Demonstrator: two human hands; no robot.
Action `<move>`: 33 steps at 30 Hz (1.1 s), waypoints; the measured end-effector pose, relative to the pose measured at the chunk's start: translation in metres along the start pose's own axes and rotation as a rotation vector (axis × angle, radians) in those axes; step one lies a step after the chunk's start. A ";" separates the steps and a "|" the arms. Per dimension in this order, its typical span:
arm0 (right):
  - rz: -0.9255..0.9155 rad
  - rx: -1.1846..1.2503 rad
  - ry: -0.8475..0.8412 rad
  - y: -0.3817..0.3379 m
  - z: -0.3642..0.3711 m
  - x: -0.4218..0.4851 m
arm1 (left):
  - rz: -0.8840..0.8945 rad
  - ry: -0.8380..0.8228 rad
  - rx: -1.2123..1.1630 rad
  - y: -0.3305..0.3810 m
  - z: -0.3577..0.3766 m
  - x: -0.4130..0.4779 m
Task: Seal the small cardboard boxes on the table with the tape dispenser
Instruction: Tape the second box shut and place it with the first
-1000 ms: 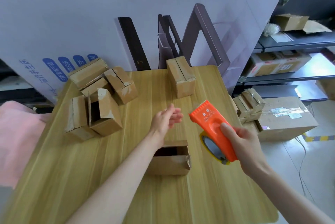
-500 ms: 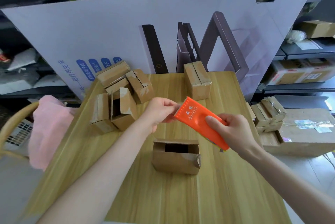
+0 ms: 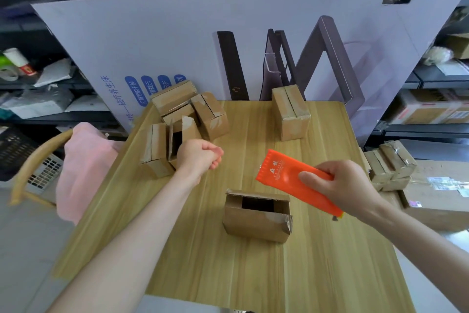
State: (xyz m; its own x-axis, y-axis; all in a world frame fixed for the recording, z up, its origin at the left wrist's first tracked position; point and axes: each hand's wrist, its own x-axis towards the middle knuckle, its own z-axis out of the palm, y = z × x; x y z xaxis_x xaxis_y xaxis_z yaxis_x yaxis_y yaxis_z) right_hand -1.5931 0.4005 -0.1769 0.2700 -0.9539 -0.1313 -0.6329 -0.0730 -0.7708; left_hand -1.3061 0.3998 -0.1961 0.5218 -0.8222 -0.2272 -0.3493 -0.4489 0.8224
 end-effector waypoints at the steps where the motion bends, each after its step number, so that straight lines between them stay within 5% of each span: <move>1: 0.016 -0.003 -0.018 0.005 0.000 -0.002 | -0.018 -0.010 0.004 -0.009 0.000 -0.002; 14: 0.106 -0.333 -0.274 0.043 0.048 0.037 | -0.140 0.126 0.009 -0.102 0.006 -0.031; 33: 0.190 -0.576 -0.292 0.073 0.089 0.070 | -0.277 0.106 0.018 -0.143 0.046 -0.011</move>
State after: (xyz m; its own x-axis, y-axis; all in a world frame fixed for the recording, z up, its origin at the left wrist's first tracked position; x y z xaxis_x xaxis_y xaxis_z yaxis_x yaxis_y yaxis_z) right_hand -1.5557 0.3543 -0.2977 0.2494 -0.8534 -0.4577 -0.9530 -0.1322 -0.2728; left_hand -1.2980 0.4573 -0.3357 0.6771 -0.6267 -0.3856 -0.1952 -0.6583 0.7270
